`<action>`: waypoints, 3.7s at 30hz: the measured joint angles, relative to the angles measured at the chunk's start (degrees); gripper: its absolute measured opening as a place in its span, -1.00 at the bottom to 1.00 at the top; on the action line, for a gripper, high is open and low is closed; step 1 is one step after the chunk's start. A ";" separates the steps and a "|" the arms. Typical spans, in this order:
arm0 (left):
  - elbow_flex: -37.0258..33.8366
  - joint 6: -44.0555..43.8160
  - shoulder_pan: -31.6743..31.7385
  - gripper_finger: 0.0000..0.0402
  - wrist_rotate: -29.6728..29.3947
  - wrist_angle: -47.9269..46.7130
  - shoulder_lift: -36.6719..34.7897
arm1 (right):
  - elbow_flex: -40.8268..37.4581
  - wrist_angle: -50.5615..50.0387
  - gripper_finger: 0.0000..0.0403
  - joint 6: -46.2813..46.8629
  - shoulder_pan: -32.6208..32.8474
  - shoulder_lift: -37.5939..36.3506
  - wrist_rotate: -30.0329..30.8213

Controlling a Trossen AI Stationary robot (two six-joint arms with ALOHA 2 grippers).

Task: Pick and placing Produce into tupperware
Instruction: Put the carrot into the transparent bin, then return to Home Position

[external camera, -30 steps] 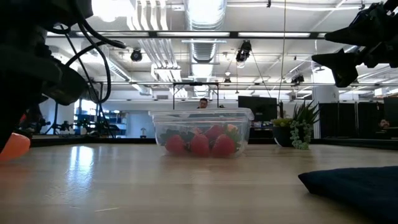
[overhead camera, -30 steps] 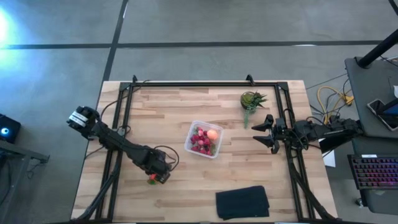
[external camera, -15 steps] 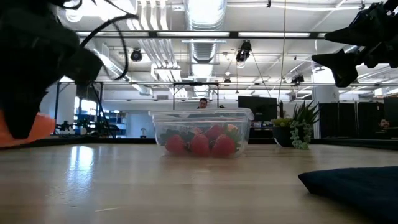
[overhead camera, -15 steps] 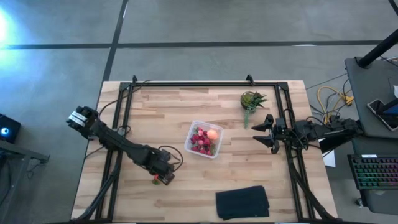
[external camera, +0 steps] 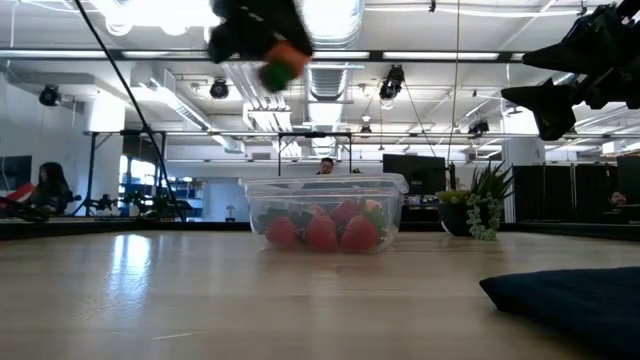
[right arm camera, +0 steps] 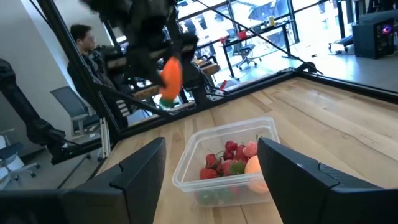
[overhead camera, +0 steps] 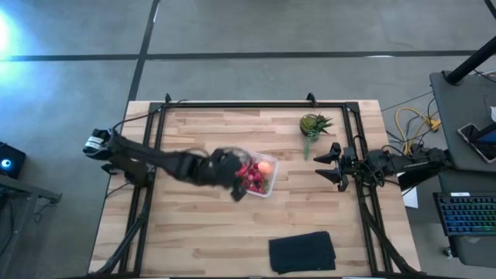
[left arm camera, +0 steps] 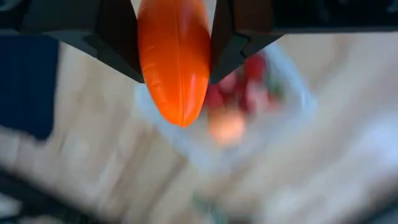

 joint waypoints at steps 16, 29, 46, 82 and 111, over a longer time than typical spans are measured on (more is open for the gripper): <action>-1.23 6.26 14.28 0.49 4.61 24.27 7.64 | 0.00 -0.16 0.22 0.00 0.00 0.59 -0.01; 2.20 3.60 9.67 0.54 28.54 26.53 -6.77 | 0.00 -0.46 0.22 0.00 0.00 0.74 -0.03; -41.26 26.39 9.39 0.55 34.52 59.56 -35.98 | 0.00 -0.42 0.21 0.00 0.00 0.68 -0.02; -71.70 31.81 14.77 0.55 24.93 41.41 -84.82 | 0.00 -0.39 0.22 0.00 0.00 0.68 -0.02; -72.37 31.84 14.77 0.55 24.76 41.39 -77.09 | 0.00 -0.40 0.21 0.00 0.00 0.68 -0.02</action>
